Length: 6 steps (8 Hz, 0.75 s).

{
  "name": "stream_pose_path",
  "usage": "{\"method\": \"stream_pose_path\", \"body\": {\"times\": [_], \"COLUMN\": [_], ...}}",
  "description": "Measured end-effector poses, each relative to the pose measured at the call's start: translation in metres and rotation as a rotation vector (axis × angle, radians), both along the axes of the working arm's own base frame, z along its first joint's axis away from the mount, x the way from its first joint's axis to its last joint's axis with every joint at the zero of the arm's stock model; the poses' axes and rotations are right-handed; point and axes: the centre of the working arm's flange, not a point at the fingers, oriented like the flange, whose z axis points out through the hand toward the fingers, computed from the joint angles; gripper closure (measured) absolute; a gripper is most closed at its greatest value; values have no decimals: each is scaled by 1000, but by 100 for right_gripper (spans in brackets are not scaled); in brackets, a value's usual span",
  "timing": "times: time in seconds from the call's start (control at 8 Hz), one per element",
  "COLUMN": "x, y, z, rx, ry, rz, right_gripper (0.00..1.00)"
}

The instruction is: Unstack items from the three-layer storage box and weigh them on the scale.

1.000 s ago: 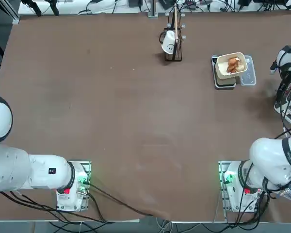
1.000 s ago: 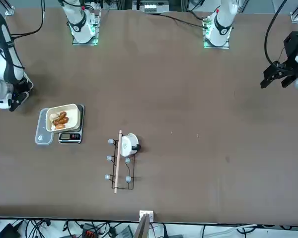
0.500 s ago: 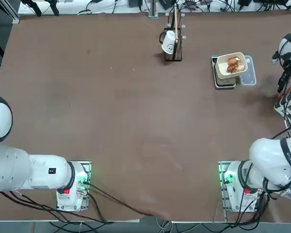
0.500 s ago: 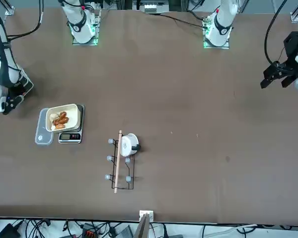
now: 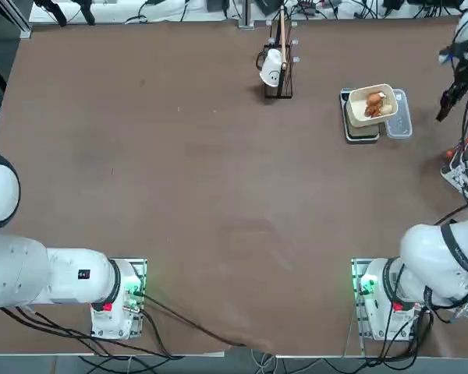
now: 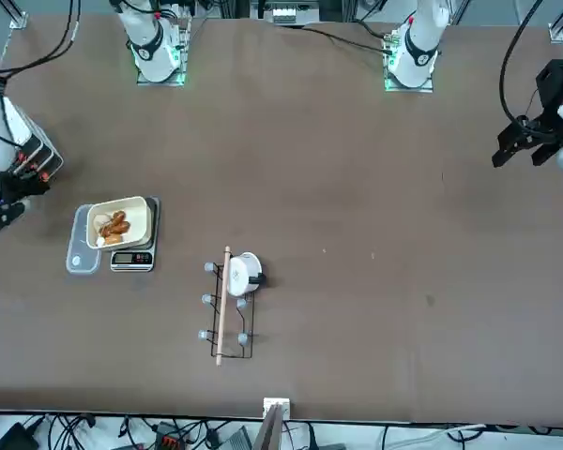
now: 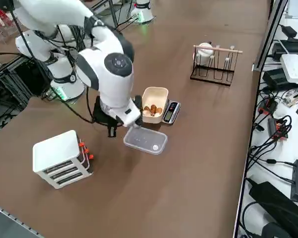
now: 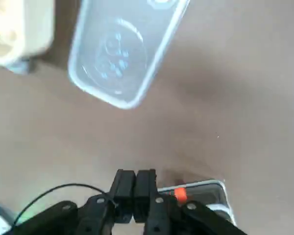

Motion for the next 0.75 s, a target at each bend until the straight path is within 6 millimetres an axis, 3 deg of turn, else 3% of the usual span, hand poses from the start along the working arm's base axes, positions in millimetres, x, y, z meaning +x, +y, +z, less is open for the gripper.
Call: {"method": "stream_pose_path", "body": {"times": [0.25,0.5,0.75], "x": [23,42,49], "y": [19,56,92], "z": [50,79,116], "rx": [-58,-141,-178], "ry": [-6,-19,-57], "rz": [-211,-387,-427], "right_gripper": [84,51,12]}}
